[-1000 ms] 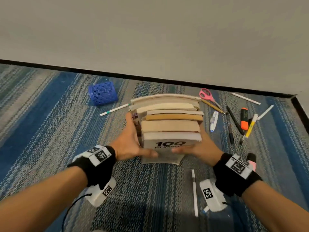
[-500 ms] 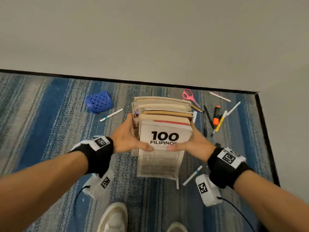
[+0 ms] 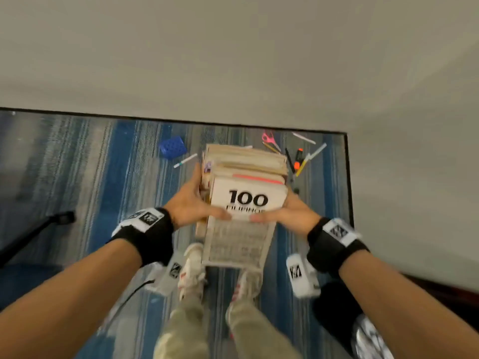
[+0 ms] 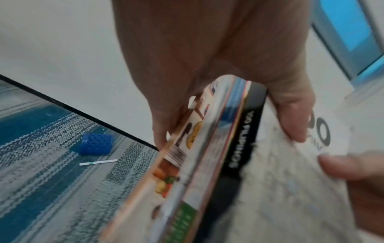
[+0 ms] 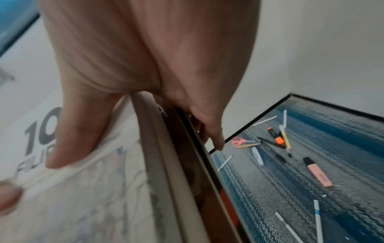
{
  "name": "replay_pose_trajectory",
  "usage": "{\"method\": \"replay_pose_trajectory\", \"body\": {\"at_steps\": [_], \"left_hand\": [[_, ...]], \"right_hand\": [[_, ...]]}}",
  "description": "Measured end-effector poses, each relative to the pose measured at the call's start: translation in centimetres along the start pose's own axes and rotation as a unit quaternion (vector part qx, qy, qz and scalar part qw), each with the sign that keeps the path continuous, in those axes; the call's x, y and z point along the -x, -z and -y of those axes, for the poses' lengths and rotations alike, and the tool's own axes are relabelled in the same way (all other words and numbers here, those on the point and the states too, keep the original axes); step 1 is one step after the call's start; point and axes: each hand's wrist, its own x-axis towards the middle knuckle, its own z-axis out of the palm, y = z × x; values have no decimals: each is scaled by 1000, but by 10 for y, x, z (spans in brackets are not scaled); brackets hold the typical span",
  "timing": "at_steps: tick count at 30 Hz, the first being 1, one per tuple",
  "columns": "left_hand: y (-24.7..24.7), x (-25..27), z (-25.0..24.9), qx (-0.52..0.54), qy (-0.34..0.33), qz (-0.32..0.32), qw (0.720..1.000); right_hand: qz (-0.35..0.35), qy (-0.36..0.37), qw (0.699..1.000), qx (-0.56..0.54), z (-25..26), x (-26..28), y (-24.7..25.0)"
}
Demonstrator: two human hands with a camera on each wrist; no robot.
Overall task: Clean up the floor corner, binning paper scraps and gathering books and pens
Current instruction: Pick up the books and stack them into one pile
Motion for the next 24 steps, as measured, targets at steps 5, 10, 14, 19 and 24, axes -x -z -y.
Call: {"method": "replay_pose_trajectory", "body": {"at_steps": [5,10,14,19,24], "left_hand": [[-50,95,-75,24,-64,-20,997],[-93,158,-128,76,-89,65,991],[-137,195,-154,29,-98,136,985],[-212,227,-182,-26,-102,226,968],[-300,258,-213,-98,-120,319,935]], "right_hand": [[-81,3,995,-50,65,132,0],[-238,29,963,-126,91,236,-9],[-284,63,939,-183,100,313,-13],[-330,119,898,-266,90,405,-6],[-375,192,850,-318,67,498,10]]}}
